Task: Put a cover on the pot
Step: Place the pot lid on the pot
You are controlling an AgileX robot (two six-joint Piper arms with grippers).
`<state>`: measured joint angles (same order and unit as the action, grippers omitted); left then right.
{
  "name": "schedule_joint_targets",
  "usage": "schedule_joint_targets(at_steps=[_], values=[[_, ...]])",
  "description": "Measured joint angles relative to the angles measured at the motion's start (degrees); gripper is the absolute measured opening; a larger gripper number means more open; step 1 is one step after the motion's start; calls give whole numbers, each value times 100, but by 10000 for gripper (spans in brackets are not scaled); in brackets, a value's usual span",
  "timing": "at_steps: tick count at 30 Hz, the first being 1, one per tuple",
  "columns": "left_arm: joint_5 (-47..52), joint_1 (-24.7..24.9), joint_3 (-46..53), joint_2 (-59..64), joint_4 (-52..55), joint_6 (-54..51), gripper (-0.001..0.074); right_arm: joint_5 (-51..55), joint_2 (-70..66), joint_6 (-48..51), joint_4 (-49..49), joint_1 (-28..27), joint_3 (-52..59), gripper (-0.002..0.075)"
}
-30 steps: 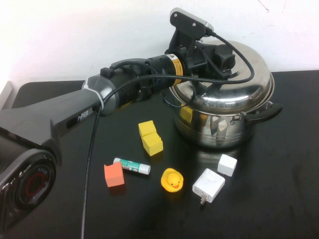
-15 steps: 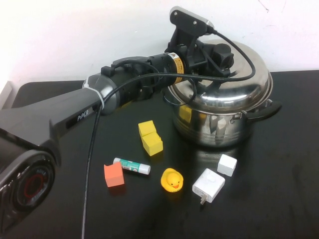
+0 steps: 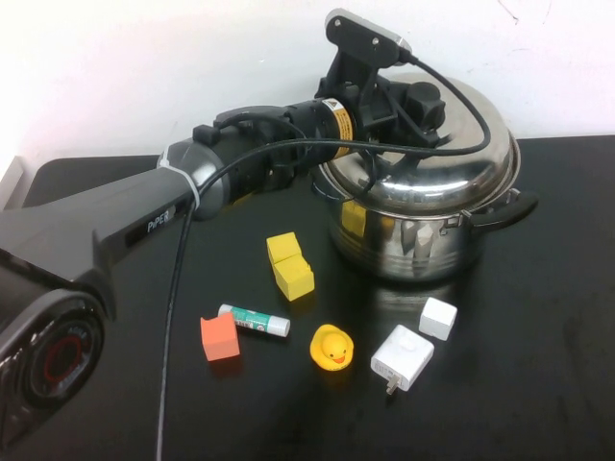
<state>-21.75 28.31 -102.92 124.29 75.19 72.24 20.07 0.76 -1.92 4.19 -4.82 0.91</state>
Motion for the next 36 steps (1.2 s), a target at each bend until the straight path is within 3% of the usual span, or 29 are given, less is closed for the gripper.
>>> schedule_joint_targets(at_steps=[12, 36], values=[[126, 0, -180, -5, 693, 1129, 330, 0, 0, 0, 0, 0, 0, -2], [31, 0, -268, 129, 1257, 1631, 331, 0, 0, 0, 0, 0, 0, -2]])
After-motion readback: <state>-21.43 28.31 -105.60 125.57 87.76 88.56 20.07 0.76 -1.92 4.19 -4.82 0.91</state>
